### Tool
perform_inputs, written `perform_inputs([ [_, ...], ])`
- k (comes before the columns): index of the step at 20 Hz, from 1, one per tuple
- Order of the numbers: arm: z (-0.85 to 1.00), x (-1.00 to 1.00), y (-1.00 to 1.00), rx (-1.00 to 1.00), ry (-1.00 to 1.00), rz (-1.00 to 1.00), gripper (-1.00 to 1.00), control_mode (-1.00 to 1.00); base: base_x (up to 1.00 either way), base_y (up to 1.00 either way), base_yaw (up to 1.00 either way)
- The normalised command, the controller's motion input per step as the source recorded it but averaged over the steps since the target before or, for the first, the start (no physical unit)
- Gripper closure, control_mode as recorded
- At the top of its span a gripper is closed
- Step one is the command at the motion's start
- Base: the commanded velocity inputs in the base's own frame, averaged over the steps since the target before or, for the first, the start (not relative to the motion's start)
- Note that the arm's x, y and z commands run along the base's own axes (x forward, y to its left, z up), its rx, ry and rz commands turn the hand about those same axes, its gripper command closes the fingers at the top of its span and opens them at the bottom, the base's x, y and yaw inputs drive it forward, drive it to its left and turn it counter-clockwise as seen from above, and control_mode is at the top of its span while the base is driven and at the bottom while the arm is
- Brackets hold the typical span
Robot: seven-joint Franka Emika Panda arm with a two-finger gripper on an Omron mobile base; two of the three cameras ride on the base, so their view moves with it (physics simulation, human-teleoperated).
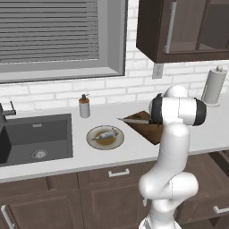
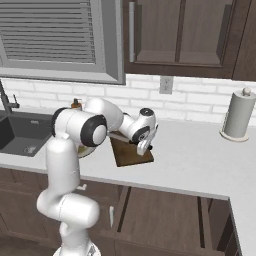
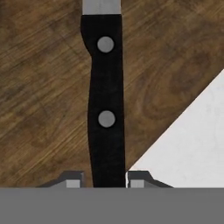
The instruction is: Pick up the knife from the drawer and place it on the cutting board. Then place the meat from the plate to the cutting board.
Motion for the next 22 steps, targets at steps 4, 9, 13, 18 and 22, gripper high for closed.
perform_inputs([
  [4,-0.09,-0.10,0.00,0.00,-0.03,-0.02,-1.00,-1.00,0.00,0.00,0.00],
  [9,0.16,-0.37,0.00,0.00,-0.06,-0.05,-1.00,-1.00,0.00,0.00,0.00],
  [13,0.66,-0.53,0.00,0.00,-0.18,-0.07,-1.00,-1.00,0.00,0.00,0.00],
  [18,0.78,-0.50,0.15,0.00,-0.18,-0.09,-1.00,-1.00,0.00,0.00,0.00],
  [22,0.64,-0.74,0.69,0.00,-0.14,-0.18,-1.00,-1.00,0.00,0.00,0.00],
])
